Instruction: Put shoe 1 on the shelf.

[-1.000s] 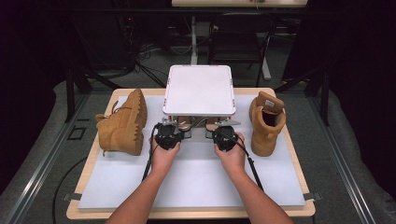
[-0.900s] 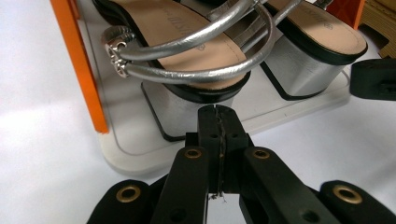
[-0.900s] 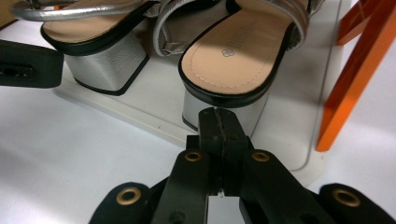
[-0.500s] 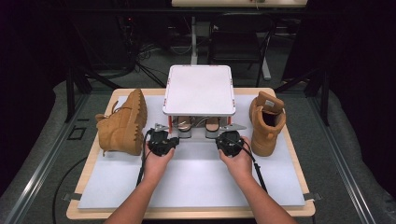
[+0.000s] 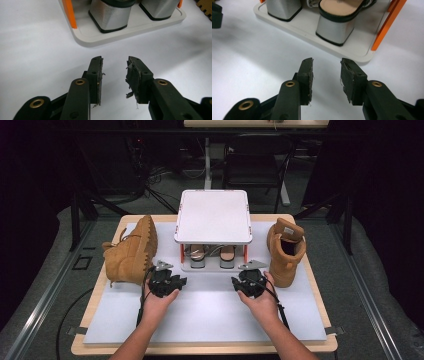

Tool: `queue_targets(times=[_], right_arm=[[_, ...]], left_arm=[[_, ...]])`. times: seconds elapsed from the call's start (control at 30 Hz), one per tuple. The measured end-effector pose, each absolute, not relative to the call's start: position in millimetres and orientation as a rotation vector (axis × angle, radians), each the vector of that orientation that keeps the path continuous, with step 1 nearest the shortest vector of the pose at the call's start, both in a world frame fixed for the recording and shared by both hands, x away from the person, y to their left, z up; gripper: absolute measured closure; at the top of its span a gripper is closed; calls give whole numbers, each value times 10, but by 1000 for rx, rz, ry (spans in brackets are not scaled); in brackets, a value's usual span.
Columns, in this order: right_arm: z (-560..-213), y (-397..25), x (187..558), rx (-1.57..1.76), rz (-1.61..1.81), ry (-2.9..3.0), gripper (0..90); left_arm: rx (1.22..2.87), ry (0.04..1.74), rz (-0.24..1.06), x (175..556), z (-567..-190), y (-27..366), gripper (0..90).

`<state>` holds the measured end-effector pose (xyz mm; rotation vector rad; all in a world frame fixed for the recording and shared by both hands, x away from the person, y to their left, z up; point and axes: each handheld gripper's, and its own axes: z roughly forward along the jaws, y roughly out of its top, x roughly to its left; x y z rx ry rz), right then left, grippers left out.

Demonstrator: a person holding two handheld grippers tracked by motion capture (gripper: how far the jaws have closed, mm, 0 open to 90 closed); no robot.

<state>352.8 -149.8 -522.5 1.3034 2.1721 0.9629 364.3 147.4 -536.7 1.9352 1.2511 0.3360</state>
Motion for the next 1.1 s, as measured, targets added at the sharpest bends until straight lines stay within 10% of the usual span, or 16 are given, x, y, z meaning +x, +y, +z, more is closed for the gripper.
queue_targets(times=[1.1], right_arm=[[-5342,-2127,3009,1273,1093,2156,535]], left_arm=[[1904,1217,412,3190,-5336,2002,514]])
